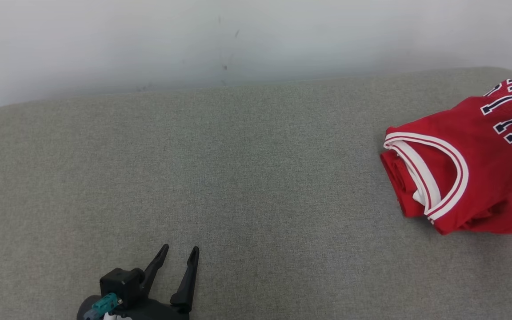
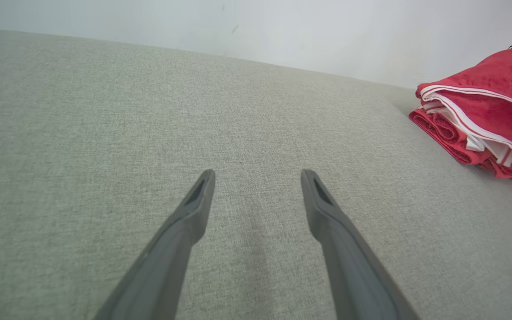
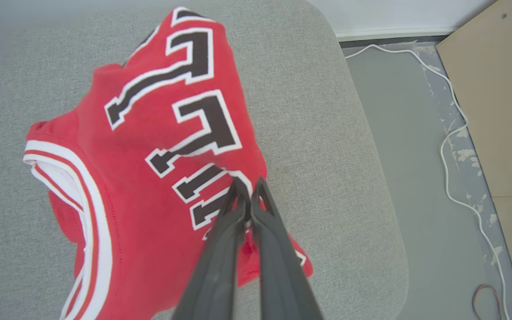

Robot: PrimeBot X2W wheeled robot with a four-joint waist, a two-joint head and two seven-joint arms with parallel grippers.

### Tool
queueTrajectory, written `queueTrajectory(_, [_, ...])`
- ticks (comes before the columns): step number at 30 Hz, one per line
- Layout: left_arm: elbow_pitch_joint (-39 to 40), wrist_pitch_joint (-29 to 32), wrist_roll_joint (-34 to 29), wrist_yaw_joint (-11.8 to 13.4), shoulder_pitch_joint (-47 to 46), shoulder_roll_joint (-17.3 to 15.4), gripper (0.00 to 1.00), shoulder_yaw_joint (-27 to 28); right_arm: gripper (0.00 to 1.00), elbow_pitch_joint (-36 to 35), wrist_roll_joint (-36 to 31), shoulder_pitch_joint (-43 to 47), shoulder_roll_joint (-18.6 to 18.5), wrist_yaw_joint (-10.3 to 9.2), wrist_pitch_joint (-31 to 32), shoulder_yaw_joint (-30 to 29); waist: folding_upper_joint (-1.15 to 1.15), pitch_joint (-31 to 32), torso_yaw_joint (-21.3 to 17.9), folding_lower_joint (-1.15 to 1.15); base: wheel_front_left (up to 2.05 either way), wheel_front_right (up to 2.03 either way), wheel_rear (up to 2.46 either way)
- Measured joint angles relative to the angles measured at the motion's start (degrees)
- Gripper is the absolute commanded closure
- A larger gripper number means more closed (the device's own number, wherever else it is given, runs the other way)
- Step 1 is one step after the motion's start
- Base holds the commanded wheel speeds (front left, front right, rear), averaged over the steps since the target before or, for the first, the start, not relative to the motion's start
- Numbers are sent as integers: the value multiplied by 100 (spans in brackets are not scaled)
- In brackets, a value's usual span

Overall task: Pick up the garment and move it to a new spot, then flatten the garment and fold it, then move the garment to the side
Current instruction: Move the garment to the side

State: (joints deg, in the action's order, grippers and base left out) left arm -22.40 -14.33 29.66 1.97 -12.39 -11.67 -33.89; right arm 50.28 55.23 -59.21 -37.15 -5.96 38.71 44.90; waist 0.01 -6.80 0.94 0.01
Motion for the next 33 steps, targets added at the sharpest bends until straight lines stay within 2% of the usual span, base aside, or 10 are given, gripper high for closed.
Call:
queueTrajectory(9, [-9,2,-23,-49,-116,2,0,-54,100,335,-350,228,-283,48,-201,280,0,-80,76,0,0,0,0])
queueTrajectory(17, [-12,19,-43,-57,-143,-45,0,-54,100,493,-414,462,-177,42,-424,387,0,-203,233,0,0,0,0])
queueTrajectory(27, [-14,19,-43,-91,-209,-100,0,-32,100,748,-793,475,-83,33,-502,664,0,-313,373,0,0,0,0])
queueTrajectory(28, [-13,19,-42,-91,-209,-100,0,-27,82,772,-826,474,-83,29,-502,676,0,-315,376,0,0,0,0])
queueTrajectory(29, [-14,19,-42,-91,-209,-101,0,-24,25,803,-853,472,-83,3,-501,693,0,-316,377,-1,0,0,0])
queueTrajectory(30, [-18,19,-42,-91,-209,-102,0,-19,0,836,-869,472,-83,-9,-500,710,0,-316,377,-1,0,0,0])
queueTrajectory(33, [-53,19,-40,-88,-204,-105,0,7,0,894,-959,456,-71,-9,-503,770,0,-291,365,0,0,0,0])
